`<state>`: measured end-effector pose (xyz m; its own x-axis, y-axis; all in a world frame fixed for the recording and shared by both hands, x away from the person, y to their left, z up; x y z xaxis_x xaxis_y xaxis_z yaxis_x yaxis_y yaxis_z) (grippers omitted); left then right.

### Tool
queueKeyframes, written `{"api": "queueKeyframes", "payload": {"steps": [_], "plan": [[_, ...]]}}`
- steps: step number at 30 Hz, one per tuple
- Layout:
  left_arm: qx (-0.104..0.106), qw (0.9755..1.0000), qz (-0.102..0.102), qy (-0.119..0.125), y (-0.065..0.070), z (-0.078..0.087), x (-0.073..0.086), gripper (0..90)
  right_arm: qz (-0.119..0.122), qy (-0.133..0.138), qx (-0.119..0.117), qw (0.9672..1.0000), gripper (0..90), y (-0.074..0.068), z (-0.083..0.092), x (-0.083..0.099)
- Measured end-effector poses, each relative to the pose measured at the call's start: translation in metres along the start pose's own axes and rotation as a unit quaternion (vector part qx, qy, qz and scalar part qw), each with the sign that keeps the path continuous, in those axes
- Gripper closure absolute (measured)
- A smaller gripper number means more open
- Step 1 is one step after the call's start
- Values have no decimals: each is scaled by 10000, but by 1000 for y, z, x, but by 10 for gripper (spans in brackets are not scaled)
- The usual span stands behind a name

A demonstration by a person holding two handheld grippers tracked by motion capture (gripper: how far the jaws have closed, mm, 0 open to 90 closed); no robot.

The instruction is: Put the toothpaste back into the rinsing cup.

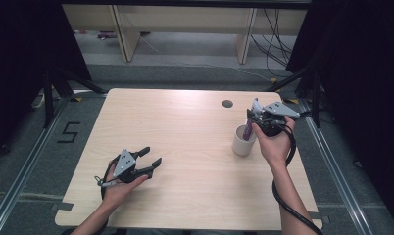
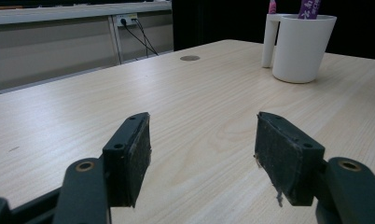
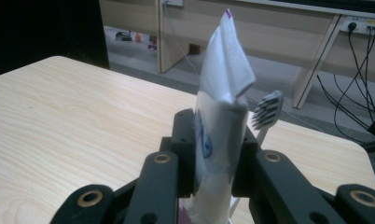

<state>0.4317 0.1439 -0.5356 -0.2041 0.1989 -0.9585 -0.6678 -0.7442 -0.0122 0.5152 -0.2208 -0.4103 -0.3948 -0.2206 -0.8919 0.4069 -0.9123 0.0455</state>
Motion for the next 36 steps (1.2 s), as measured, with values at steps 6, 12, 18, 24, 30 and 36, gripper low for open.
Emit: {"api": "queueKeyframes", "payload": {"steps": [6, 12, 18, 24, 30, 36], "plan": [[2, 10000, -2, 1, 0, 0, 0, 358, -32, -39, -21, 10000, 774, 0, -3, 5], [1, 10000, -9, -3, 0, 0, 0, 358, 7, -98, -10, 10000, 774, 0, -8, 12], [1, 10000, -4, -4, 0, 0, 0, 357, 55, -98, -4, 9999, 773, 0, -15, 20], [3, 10000, 0, 3, 0, 0, 0, 357, 6, -150, 57, 9999, 773, 0, -19, 25], [7, 10000, -8, 3, 0, 0, 0, 357, 122, -172, 27, 9998, 772, 1, -23, 31], [14, 10000, -13, 1, 0, 0, 0, 357, 31, -163, 59, 9998, 767, 1, -22, 32]]}}
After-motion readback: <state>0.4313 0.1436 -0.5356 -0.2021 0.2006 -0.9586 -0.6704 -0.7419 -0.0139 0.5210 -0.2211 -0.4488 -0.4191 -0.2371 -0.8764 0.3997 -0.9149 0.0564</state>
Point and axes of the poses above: each handheld gripper's, and its own axes: z roughly backward along the jaws, x roughly out of its underside, y roughly to its right, the point moved 7 cm from there along -z, roughly forward along the jaws, and after that the axes turned 6 degrees about -y, right-handed, at the moved point
